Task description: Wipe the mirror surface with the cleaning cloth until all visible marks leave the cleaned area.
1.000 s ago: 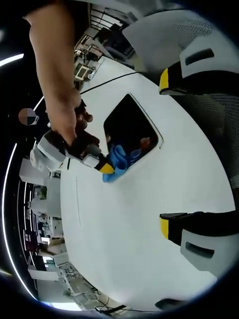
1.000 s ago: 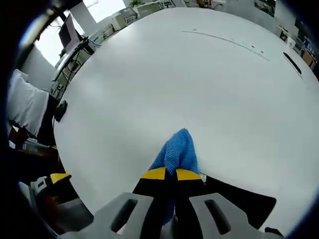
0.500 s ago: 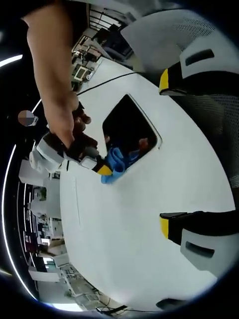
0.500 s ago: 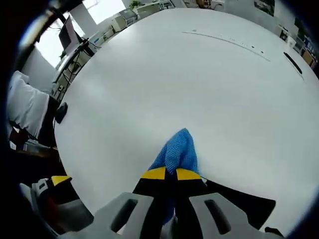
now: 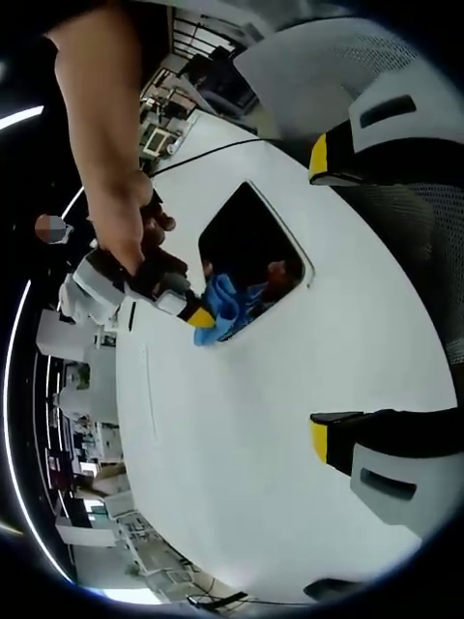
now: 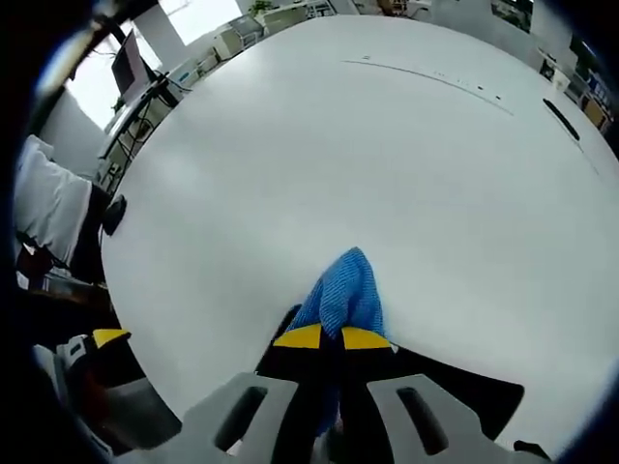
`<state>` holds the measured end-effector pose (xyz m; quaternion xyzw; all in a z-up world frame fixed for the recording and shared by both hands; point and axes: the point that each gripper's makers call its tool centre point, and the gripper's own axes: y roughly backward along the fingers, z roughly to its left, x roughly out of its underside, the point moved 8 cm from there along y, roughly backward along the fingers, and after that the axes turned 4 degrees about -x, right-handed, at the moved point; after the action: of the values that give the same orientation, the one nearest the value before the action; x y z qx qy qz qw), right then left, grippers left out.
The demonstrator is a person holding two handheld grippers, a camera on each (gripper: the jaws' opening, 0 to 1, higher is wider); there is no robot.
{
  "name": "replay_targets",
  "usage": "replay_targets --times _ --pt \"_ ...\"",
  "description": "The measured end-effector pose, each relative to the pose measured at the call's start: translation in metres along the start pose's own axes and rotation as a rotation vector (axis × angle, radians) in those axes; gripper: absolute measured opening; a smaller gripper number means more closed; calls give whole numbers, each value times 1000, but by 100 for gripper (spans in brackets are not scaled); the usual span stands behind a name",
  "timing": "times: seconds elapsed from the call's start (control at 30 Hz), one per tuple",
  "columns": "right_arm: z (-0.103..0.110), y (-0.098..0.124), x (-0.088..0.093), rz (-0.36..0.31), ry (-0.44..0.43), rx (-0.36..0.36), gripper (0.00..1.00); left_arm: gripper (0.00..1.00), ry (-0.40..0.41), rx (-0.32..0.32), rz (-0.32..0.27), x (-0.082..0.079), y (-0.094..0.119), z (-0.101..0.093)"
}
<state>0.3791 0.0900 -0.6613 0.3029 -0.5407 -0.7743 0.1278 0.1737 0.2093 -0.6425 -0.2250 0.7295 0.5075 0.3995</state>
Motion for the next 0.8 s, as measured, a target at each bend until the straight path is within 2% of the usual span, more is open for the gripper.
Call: replay_targets --times 0.4,0.63,0.8 --pt "-18 1 4 0 -10 14 0 96 -2 1 7 1 0 -1" --pt "-19 19 18 5 -10 33 0 96 -2 1 10 2 -1 0" --pt "-32 16 18 10 -19 45 0 95 -5 2 13 2 -1 -1"
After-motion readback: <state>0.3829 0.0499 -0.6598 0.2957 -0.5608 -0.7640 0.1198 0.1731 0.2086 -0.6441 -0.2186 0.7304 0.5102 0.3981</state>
